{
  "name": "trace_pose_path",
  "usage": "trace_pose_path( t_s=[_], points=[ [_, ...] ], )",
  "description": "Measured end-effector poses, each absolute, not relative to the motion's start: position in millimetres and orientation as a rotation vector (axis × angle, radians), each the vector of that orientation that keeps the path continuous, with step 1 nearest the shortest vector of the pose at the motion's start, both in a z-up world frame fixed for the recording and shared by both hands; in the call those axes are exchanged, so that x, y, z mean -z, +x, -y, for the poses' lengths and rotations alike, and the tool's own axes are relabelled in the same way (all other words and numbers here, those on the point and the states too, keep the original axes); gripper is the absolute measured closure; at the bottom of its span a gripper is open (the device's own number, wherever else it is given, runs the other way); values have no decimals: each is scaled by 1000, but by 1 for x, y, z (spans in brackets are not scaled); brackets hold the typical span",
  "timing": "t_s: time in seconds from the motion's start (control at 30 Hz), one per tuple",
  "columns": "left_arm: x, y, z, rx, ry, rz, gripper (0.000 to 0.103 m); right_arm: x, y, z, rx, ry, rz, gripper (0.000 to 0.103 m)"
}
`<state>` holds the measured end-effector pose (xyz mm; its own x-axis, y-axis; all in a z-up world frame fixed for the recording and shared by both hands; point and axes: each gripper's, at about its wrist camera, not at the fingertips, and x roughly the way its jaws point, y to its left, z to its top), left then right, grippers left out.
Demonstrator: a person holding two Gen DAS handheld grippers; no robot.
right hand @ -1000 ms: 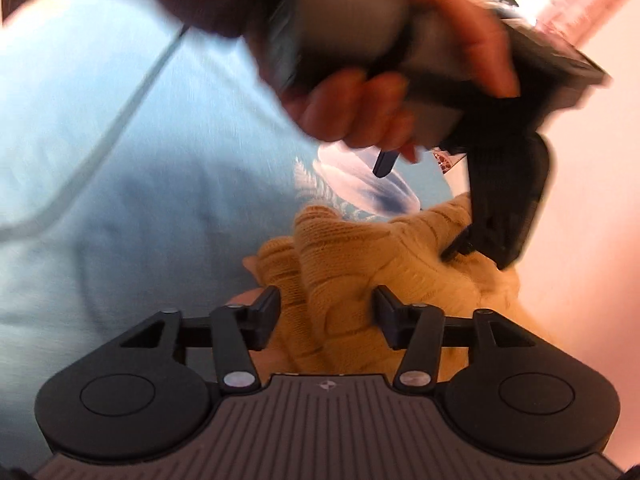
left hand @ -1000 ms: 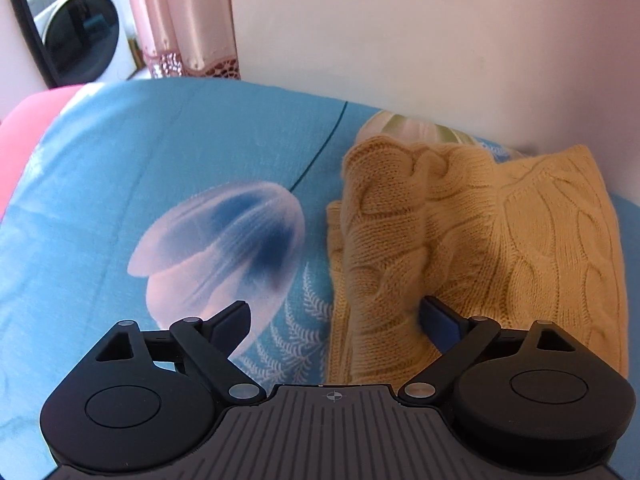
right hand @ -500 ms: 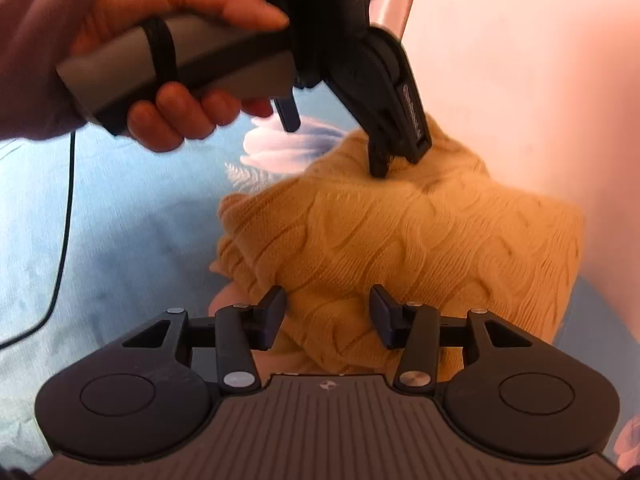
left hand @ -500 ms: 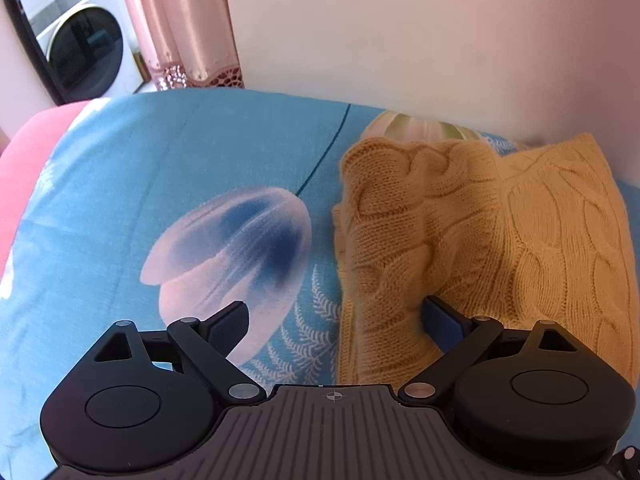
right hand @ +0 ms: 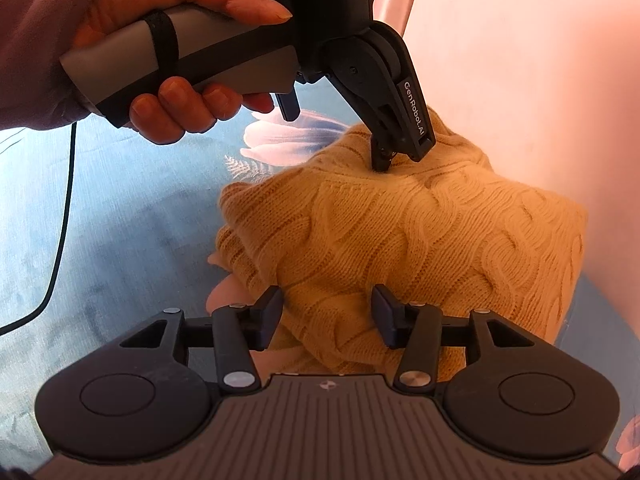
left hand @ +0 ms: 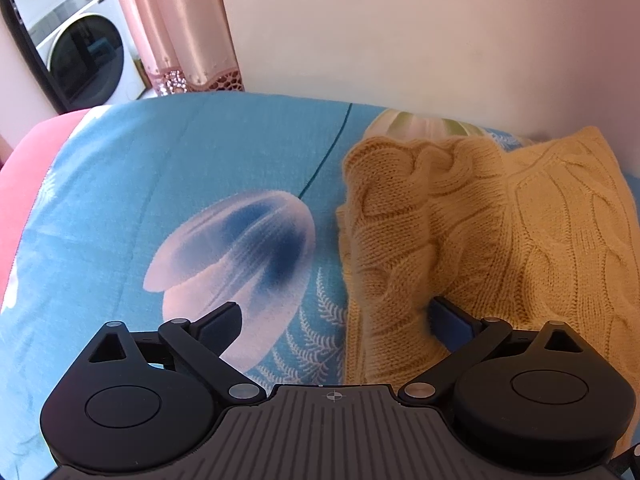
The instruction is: Fold small clothes
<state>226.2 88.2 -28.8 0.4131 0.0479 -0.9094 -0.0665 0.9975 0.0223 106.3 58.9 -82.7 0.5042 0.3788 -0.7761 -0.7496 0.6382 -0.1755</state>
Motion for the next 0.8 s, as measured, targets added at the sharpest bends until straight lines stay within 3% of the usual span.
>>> trace_pose_path(
  t_s=[0.37,0.63,0.8],
  points=[
    [34,231,-90,-62,-15,-1144,0,78,106,-55,-755,-523,-779,40],
    [40,234,-98,-21,-56,-1152,0,40,124,-1,-678,-235,-789,23],
    [54,238,-132,122,-292,-1201,0,43,157,47,-553,45,-906,15]
  ],
)
